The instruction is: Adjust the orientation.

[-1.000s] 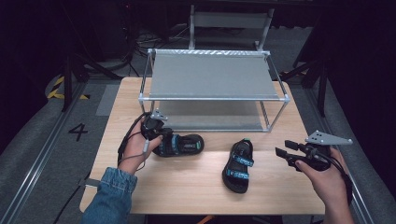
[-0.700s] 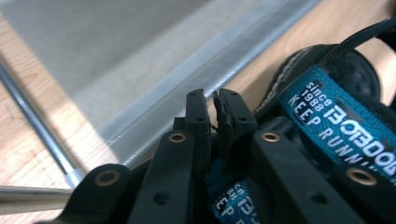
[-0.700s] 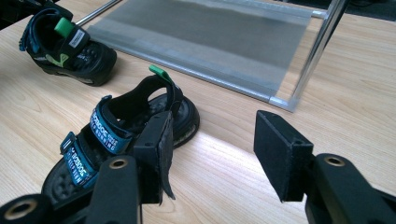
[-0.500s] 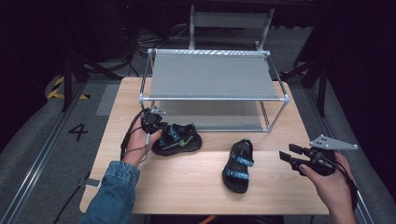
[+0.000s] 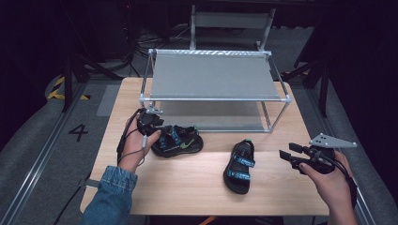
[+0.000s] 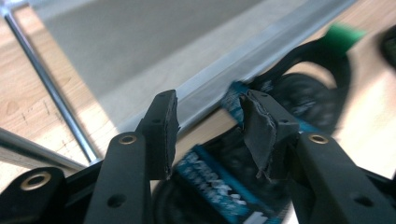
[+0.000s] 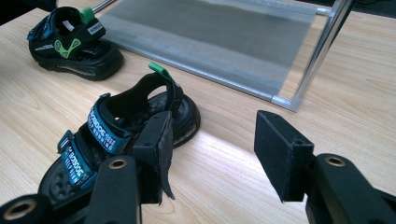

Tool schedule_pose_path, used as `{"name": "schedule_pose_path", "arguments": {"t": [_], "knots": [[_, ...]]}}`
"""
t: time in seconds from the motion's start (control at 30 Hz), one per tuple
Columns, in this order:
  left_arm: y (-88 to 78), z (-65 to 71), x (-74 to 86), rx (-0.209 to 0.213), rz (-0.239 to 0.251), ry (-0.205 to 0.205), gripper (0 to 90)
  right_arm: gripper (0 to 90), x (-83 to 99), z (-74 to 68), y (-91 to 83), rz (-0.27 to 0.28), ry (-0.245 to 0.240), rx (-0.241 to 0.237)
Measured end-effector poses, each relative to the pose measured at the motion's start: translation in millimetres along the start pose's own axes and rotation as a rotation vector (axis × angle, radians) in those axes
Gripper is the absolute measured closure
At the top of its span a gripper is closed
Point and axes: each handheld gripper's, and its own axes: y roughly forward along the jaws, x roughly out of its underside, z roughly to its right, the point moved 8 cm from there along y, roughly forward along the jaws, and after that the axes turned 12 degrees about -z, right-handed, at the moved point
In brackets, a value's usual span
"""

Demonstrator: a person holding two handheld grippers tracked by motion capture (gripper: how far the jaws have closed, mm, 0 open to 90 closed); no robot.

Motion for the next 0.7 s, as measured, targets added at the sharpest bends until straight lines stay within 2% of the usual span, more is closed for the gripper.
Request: {"name": "schedule_pose_path", "arguments": {"t": [0.07,0.13,0.17,0.23,0.3,0.43,0.5,0.7], "knots": [[-7.7,13.5,-5.0,0.024,0.010,0.008,54.5,47.7,0.1,3.8,2.5,-0.005,0.002,-0.002],[-9.1,17.3,-6.2,0.028,0.008,0.010,53.1,47.7,0.4,4.7,3.4,-0.008,0.005,-0.001],[-11.6,29.1,-11.1,0.041,0.013,0.024,52.5,47.7,1.0,6.2,4.9,-0.013,0.006,-0.002],[-11.6,39.4,-15.6,0.060,0.010,0.041,51.4,47.7,0.8,7.6,5.4,-0.014,0.008,-0.004],[-11.1,43.0,-17.6,0.069,0.013,0.046,50.9,47.7,0.5,8.2,6.1,-0.013,0.010,-0.005],[0.1,60.1,-28.7,0.096,-0.008,0.059,49.7,47.6,-0.7,8.9,8.8,-0.016,0.008,-0.010],[7.0,64.2,-33.9,0.098,-0.014,0.069,50.1,47.6,-1.6,8.5,10.1,-0.016,0.004,-0.015],[30.5,69.0,-44.6,0.093,-0.035,0.031,50.8,47.6,-3.3,8.5,10.6,-0.012,0.001,-0.021]]}}
